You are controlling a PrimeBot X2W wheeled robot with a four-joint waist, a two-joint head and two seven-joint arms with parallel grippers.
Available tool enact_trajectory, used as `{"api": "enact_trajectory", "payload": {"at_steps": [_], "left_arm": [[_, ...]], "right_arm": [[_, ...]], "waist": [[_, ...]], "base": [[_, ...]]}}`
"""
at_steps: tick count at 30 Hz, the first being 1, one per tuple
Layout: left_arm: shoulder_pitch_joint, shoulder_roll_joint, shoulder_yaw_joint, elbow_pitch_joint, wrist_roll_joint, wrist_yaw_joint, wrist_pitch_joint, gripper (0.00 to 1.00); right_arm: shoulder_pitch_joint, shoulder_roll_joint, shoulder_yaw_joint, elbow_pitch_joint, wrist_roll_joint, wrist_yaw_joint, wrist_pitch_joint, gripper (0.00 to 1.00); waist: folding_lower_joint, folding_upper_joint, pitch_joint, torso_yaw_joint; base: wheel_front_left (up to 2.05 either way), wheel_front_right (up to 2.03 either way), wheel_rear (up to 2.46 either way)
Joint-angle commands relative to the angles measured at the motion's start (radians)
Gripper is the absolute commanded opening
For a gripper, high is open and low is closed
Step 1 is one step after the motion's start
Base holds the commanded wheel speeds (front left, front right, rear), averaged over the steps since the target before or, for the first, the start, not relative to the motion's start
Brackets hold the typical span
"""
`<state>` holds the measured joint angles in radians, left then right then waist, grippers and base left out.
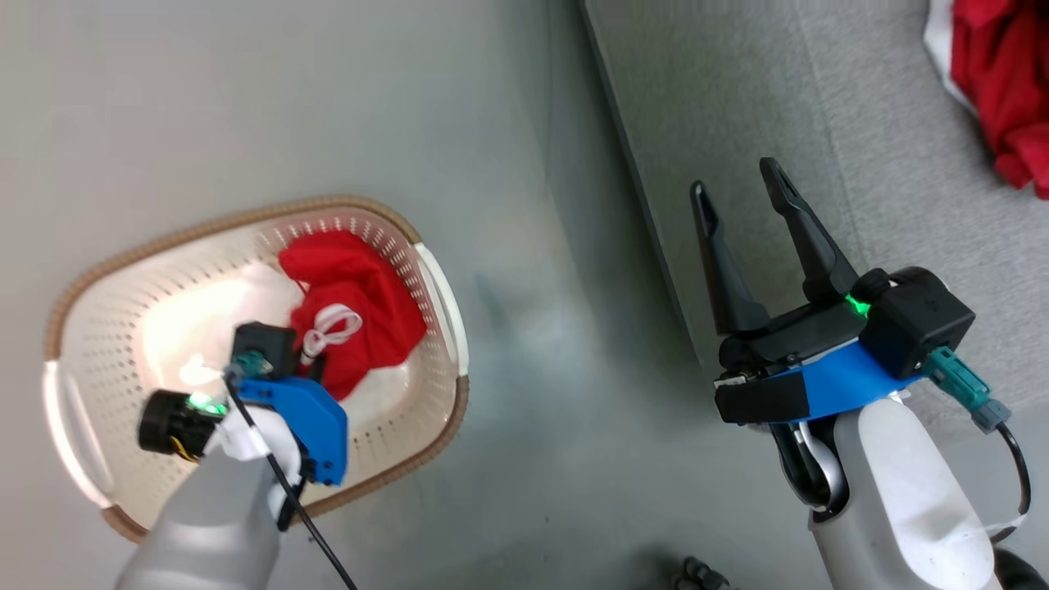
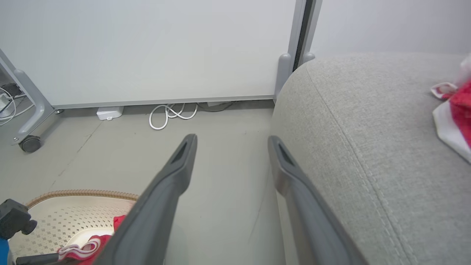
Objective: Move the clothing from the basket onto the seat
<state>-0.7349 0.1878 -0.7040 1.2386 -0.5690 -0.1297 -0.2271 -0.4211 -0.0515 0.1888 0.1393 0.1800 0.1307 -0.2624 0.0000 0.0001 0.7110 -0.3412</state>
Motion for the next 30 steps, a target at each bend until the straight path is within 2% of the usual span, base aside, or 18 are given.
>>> {"api": "enact_trajectory", "payload": {"at_steps": [1, 8, 16, 30], "left_arm": [[0.016, -0.010, -0.006, -0.005, -0.009, -0.001, -0.008, 0.00], [0.100, -0.062, -0.024, -0.033, -0.043, -0.001, -0.029, 0.00], [0.178, -0.079, -0.067, -0.127, -0.049, -0.001, -0.039, 0.00], [0.196, -0.112, -0.064, -0.337, -0.031, -0.001, -0.039, 0.00]], "right_arm": [[0.014, 0.002, -0.010, 0.007, 0.006, 0.000, -0.004, 1.00], [0.060, 0.001, -0.013, 0.058, -0.009, 0.000, -0.003, 1.00], [0.130, 0.001, -0.019, 0.099, -0.015, 0.000, 0.026, 1.00], [0.237, 0.001, -0.008, 0.090, -0.010, 0.000, 0.092, 1.00]], "waist": [[0.0000, -0.0001, -0.077, 0.026], [0.0000, -0.0001, -0.258, 0.091], [0.0000, -0.0001, -0.450, 0.173], [0.0000, -0.0001, -0.615, 0.270]], "base": [[0.00, 0.00, 0.00], [0.00, 0.00, 0.00], [0.00, 0.00, 0.00], [0.00, 0.00, 0.00]]}}
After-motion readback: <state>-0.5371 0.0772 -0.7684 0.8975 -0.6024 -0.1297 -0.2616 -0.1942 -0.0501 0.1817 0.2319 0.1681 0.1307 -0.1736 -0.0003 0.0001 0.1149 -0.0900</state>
